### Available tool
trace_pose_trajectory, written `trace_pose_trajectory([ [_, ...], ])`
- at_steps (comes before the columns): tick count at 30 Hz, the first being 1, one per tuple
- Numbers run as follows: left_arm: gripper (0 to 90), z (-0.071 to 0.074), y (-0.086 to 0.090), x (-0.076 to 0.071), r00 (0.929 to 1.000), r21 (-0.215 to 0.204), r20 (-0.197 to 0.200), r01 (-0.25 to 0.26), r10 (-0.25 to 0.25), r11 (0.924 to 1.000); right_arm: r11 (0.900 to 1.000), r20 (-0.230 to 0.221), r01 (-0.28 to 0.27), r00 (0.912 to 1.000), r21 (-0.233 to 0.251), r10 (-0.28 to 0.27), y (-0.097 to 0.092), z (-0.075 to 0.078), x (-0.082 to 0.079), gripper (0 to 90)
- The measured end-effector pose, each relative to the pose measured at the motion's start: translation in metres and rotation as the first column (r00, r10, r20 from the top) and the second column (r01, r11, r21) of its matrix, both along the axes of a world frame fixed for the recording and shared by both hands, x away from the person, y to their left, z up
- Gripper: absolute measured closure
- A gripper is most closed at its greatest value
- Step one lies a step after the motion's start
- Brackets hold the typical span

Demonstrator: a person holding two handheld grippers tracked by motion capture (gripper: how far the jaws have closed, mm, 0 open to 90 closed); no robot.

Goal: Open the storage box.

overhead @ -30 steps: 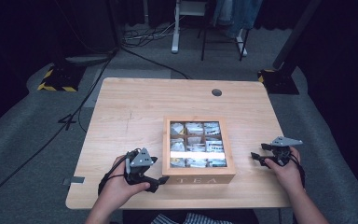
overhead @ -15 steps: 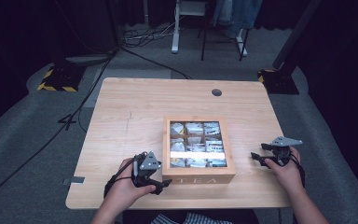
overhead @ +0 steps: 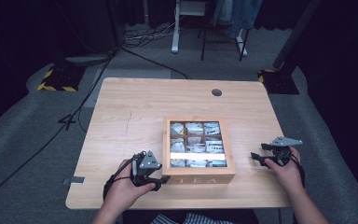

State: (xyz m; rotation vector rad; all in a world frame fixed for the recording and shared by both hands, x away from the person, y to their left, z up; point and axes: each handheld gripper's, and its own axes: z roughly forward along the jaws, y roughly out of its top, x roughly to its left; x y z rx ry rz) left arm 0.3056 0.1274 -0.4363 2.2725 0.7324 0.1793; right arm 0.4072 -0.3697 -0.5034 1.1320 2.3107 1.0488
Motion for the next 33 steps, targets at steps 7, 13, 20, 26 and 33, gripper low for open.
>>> trace_pose_trajectory([
  [7,54.7,0.004,-0.001,-0.002,0.9998,0.031,0.017,0.010,-0.010,0.9995,1.0000,0.000,-0.001,1.0000,-0.001,0.001,0.000,0.000,0.000,29.8],
  [13,57.0,0.006,-0.002,-0.003,0.9999,0.035,0.012,0.002,-0.003,0.9994,1.0000,0.000,0.000,1.0000,-0.001,0.000,0.000,0.000,0.000,29.8],
  [20,59.0,0.013,0.001,-0.004,0.9998,0.010,0.018,-0.002,0.002,1.0000,1.0000,0.000,0.000,1.0000,-0.001,0.000,0.000,0.000,0.000,29.8],
  [26,62.0,0.020,0.006,-0.004,0.9998,-0.039,0.022,-0.004,0.005,0.9992,1.0000,0.001,0.000,1.0000,0.000,0.000,0.000,0.000,0.000,29.8],
  [33,68.4,0.029,0.011,-0.004,0.9982,-0.095,0.058,-0.009,0.015,0.9954,1.0000,0.001,0.002,1.0000,0.000,-0.002,0.000,0.000,0.000,29.9],
])
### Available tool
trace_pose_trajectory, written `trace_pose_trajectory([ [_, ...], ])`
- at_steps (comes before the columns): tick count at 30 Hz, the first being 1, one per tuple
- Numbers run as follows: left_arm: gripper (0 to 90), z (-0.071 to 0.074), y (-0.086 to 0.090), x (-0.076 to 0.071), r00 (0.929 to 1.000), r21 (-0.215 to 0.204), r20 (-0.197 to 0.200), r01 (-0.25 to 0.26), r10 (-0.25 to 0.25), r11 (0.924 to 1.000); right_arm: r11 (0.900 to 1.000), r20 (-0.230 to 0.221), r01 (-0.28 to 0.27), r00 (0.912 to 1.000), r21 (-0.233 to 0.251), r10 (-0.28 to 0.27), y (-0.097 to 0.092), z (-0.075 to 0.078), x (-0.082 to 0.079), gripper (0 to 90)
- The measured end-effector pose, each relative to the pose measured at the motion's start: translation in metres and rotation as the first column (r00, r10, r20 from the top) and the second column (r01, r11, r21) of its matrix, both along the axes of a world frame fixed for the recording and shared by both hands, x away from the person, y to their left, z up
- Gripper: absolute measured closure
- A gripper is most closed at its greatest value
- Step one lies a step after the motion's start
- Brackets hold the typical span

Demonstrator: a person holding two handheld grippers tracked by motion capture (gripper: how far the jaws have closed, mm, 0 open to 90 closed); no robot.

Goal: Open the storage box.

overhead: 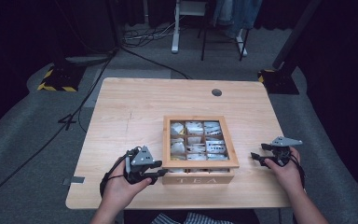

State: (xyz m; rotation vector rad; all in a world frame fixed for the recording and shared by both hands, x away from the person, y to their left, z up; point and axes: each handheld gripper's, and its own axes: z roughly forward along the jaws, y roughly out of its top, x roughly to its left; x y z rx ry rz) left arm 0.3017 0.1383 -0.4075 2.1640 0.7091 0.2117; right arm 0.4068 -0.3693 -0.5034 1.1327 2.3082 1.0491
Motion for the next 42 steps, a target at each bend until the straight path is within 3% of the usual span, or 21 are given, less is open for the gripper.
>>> trace_pose_trajectory([
  [5,72.7,0.007,0.004,0.001,0.9997,-0.052,0.026,-0.005,0.006,0.9986,1.0000,0.000,0.001,1.0000,-0.001,-0.001,0.000,0.000,-0.001,29.8],
  [7,79.5,0.008,0.004,0.002,0.9998,-0.072,0.013,0.014,-0.013,0.9973,1.0000,0.000,0.001,1.0000,-0.002,-0.001,-0.001,0.000,-0.002,29.8],
  [9,84.6,0.009,0.005,0.003,0.9996,-0.098,0.026,0.017,-0.015,0.9951,1.0000,0.000,0.000,1.0000,-0.002,0.000,-0.001,0.000,-0.003,29.9],
  [15,89.6,0.013,0.006,0.005,0.9990,-0.122,0.044,0.009,-0.003,0.9925,1.0000,0.002,0.001,1.0000,-0.004,-0.001,-0.002,0.000,-0.005,29.9],
  [22,89.9,0.016,0.007,0.008,0.9991,-0.165,0.042,-0.002,0.009,0.9862,1.0000,0.001,0.004,1.0000,-0.004,-0.004,-0.002,0.000,-0.005,29.9],
  [28,90.0,0.023,0.008,0.011,0.9978,-0.200,0.064,-0.006,0.020,0.9798,1.0000,0.000,0.004,1.0000,-0.003,-0.004,-0.002,0.000,-0.005,29.9],
  [29,90.0,0.026,0.008,0.012,0.9963,-0.211,0.084,-0.001,0.020,0.9775,1.0000,0.000,0.004,1.0000,-0.003,-0.004,-0.002,0.000,-0.005,29.9],
  [35,90.0,0.031,0.008,0.017,0.9931,-0.217,0.115,0.005,0.020,0.9762,1.0000,0.000,0.004,1.0000,-0.003,-0.004,-0.002,0.000,-0.005,29.9],
  [42,90.0,0.037,0.005,0.025,0.9854,-0.249,0.168,0.016,0.027,0.9684,1.0000,0.001,0.004,1.0000,-0.004,-0.004,-0.002,0.000,-0.005,29.9],
])
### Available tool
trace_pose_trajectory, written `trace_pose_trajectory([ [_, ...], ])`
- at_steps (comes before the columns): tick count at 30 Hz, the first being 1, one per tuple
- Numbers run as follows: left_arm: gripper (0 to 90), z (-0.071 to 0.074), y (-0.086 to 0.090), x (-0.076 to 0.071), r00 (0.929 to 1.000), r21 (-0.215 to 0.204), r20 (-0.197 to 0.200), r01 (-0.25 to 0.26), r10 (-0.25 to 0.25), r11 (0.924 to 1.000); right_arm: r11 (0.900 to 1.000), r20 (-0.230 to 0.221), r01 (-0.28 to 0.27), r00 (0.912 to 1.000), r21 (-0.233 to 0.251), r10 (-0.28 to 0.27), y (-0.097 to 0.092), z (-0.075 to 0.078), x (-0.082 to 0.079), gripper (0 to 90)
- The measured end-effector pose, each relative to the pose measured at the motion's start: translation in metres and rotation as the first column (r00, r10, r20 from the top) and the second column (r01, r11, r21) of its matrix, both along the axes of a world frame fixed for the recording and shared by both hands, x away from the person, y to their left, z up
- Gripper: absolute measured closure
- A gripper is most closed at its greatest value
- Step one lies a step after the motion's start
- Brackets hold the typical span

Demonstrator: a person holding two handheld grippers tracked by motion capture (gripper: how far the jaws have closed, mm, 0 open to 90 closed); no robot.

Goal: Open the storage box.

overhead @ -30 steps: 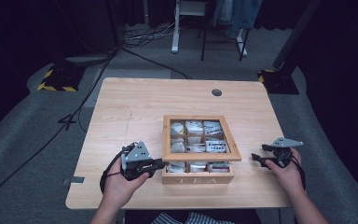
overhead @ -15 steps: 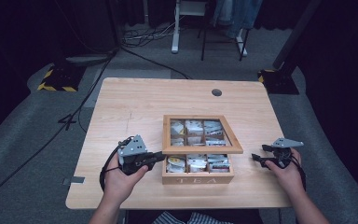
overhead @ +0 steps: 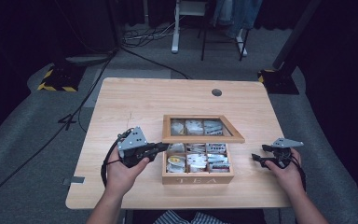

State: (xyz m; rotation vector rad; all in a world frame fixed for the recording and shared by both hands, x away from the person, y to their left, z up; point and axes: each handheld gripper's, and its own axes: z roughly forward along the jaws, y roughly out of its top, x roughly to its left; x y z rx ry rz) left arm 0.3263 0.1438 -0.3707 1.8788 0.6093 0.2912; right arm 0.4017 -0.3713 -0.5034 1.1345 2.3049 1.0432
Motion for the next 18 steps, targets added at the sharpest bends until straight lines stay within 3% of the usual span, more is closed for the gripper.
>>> trace_pose_trajectory([
  [7,90.0,0.006,0.000,0.007,0.9988,-0.035,0.042,-0.023,0.024,0.9991,0.9999,0.000,0.010,0.9999,0.000,-0.010,0.001,0.000,-0.001,29.9],
  [18,90.0,0.011,0.000,0.018,0.9954,-0.080,0.067,-0.063,0.068,0.9948,0.9999,-0.001,0.017,0.9999,0.000,-0.017,0.001,0.000,-0.001,29.9],
])
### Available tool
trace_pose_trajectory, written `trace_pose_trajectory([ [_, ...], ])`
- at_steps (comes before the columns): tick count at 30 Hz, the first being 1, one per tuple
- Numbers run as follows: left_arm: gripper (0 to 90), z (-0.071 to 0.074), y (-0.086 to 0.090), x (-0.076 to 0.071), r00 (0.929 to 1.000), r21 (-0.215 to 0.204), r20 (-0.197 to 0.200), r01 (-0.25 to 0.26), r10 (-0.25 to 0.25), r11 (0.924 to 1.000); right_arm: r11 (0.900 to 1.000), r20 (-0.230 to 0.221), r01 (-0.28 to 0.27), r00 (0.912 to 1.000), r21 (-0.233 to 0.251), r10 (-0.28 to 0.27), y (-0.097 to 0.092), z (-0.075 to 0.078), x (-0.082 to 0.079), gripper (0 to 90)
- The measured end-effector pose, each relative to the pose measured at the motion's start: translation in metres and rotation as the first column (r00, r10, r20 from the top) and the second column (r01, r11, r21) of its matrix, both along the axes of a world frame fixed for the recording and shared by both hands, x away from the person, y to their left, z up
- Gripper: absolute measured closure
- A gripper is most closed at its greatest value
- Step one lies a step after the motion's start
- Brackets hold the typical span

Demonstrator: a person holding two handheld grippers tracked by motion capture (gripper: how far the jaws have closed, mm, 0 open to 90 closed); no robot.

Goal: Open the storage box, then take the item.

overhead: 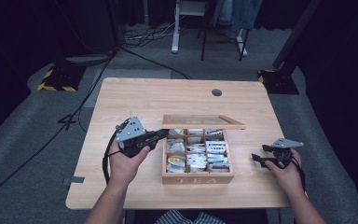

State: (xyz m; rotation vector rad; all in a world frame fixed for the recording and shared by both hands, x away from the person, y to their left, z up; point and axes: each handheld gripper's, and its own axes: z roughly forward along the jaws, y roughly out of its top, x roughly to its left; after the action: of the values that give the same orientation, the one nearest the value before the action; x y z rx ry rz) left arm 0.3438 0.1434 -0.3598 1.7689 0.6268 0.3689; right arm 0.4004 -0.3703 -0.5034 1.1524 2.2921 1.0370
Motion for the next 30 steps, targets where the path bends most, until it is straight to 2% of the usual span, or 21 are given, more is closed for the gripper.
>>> trace_pose_trajectory([
  [5,90.0,0.001,-0.001,0.005,0.9990,-0.005,0.027,-0.035,0.035,0.9994,1.0000,0.000,0.007,1.0000,0.000,-0.007,0.001,0.000,0.000,30.0],
  [10,90.0,0.002,-0.001,0.010,0.9991,-0.021,0.022,-0.037,0.037,0.9991,0.9999,-0.001,0.014,0.9999,0.000,-0.014,0.001,0.000,0.000,30.0],
  [20,89.9,0.005,-0.002,0.016,0.9996,-0.018,0.007,-0.029,0.029,0.9994,0.9997,-0.001,0.026,0.9997,-0.003,-0.026,0.002,0.000,-0.001,30.0],
  [23,89.9,0.005,-0.002,0.017,0.9996,-0.021,0.001,-0.027,0.027,0.9994,0.9996,0.002,0.027,0.9996,-0.001,-0.027,0.003,0.000,-0.001,34.4],
  [25,89.9,0.005,-0.002,0.017,0.9996,-0.020,0.000,-0.027,0.027,0.9994,0.9993,-0.003,0.037,0.9993,0.008,-0.037,0.003,0.001,-0.003,40.7],
  [28,89.9,0.005,-0.002,0.017,0.9996,-0.019,0.001,-0.027,0.027,0.9995,0.9986,-0.029,0.051,0.9983,0.014,-0.051,0.003,0.006,-0.004,42.6],
  [30,89.9,0.006,-0.002,0.017,0.9997,-0.019,-0.001,-0.024,0.024,0.9995,0.9975,-0.028,0.048,0.9985,0.053,-0.046,0.004,0.011,-0.006,44.5],
])
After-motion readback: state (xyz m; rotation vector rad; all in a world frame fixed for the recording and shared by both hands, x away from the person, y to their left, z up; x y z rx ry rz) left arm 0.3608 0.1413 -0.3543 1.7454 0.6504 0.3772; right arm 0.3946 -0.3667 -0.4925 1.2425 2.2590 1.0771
